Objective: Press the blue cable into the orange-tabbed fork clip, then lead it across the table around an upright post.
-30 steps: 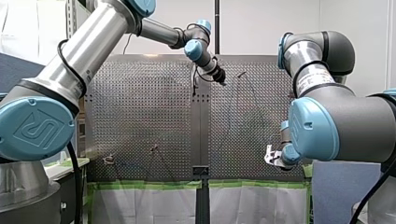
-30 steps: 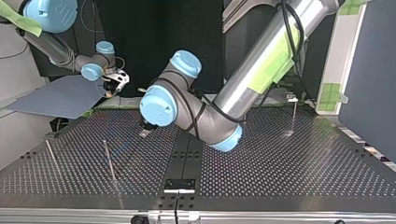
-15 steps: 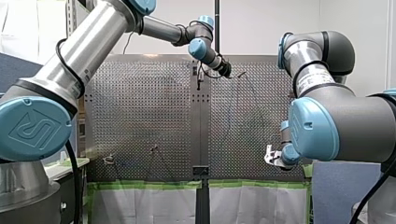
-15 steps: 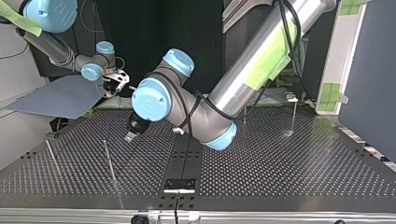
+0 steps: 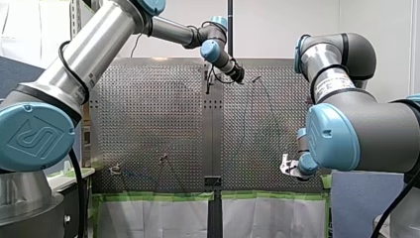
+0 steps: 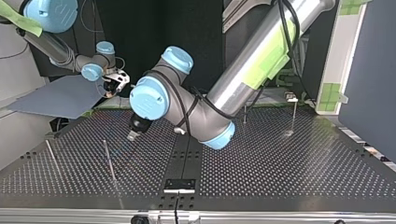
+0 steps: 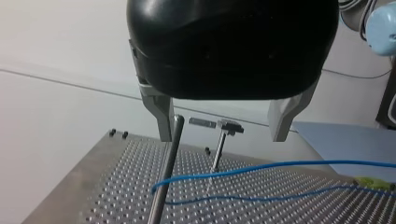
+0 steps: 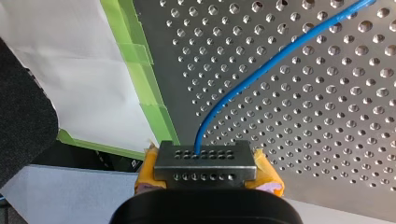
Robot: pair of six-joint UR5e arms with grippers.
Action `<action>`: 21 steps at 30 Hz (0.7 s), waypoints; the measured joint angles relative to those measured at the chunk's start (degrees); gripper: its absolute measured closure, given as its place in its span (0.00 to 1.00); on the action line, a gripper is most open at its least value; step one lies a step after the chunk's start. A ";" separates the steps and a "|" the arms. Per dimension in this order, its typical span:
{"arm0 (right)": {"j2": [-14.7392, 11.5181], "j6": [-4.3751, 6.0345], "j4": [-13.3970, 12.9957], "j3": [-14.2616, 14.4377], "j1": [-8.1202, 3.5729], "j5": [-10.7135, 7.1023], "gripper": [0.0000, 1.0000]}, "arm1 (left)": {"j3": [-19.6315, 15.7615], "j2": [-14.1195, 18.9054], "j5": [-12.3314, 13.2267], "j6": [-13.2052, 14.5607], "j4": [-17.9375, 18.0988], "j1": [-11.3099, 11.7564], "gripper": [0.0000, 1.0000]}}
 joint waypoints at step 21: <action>-0.03 -0.06 0.08 -0.01 0.04 0.00 1.00 | -0.01 0.00 -3.46 -0.57 -0.32 0.01 0.00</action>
